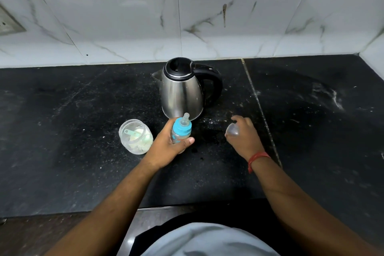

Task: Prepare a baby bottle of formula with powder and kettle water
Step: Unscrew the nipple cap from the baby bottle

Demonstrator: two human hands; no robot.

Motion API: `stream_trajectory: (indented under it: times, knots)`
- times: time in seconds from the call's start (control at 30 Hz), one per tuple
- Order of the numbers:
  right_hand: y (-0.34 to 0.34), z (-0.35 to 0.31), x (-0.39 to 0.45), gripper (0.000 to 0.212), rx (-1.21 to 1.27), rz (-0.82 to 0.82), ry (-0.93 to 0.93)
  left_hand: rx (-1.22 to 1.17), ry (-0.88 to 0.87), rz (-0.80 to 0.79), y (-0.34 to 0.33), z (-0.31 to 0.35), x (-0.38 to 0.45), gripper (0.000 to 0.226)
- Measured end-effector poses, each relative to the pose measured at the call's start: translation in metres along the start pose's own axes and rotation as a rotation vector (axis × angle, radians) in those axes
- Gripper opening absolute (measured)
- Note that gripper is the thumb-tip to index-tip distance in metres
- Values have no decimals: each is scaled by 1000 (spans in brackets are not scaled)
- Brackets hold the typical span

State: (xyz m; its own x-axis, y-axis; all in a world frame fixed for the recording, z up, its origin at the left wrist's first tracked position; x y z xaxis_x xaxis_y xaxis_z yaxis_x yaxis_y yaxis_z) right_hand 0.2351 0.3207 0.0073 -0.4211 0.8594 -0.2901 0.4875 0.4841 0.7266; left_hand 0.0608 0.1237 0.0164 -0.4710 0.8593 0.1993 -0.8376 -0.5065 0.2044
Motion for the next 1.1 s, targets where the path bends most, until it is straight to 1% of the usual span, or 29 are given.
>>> stream_trajectory:
  times: [0.03, 0.1, 0.2, 0.4, 0.47, 0.57, 0.63, 0.7, 0.77, 0.83, 0.9, 1.0, 1.1]
  knots:
    - [-1, 3, 1, 61, -49, 1, 14, -1, 1, 4, 0, -1, 0, 51]
    - [-3, 5, 1, 68, -181, 11, 45, -2, -1, 7, -1, -1, -1, 51]
    - [-6, 7, 2, 67, -359, 34, 66, -3, -2, 4, -2, -1, -2, 51]
    - [-11, 14, 4, 65, -475, 43, 70, 5, 12, 9, -4, 4, -3, 53]
    - [-10, 10, 2, 63, -481, 81, 89, 18, 13, 9, -3, 5, -2, 53]
    - [-4, -4, -4, 56, -365, 196, 197, 42, 23, -1, -2, 6, -3, 53]
    - [-1, -20, -11, 44, -170, 236, 293, 62, 26, -4, -2, 7, -3, 53]
    - [-5, -40, -22, 34, 65, 154, 340, 74, 26, -3, -3, 9, -3, 53]
    - [-14, -59, -36, 31, 250, -21, 305, 84, 16, 2, -6, 11, -3, 55]
    - [-25, -74, -49, 35, 326, -197, 255, 92, 14, 10, -8, 11, -3, 59]
    - [-35, -83, -59, 40, 348, -292, 231, 123, 16, 21, -11, 12, -2, 60]
    - [-43, -89, -66, 45, 433, -295, 193, 205, -11, 57, -15, 16, 0, 55]
    - [-47, -93, -68, 40, 555, -263, 66, 284, -71, 57, -20, 21, 3, 44]
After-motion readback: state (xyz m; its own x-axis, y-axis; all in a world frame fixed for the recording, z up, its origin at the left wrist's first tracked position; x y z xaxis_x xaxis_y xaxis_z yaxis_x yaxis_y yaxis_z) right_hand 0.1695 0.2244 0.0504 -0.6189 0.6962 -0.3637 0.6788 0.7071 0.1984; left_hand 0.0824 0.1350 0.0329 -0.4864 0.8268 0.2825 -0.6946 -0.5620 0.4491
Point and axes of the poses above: each hand's wrist, its own x-axis towards the middle knuckle, its own y-axis out of the back of the hand, z = x × y, the point moved 2 cm from there along x, towards the middle knuckle, and after that the axes turned 14 degrees about -y, right-handed, at the moved point
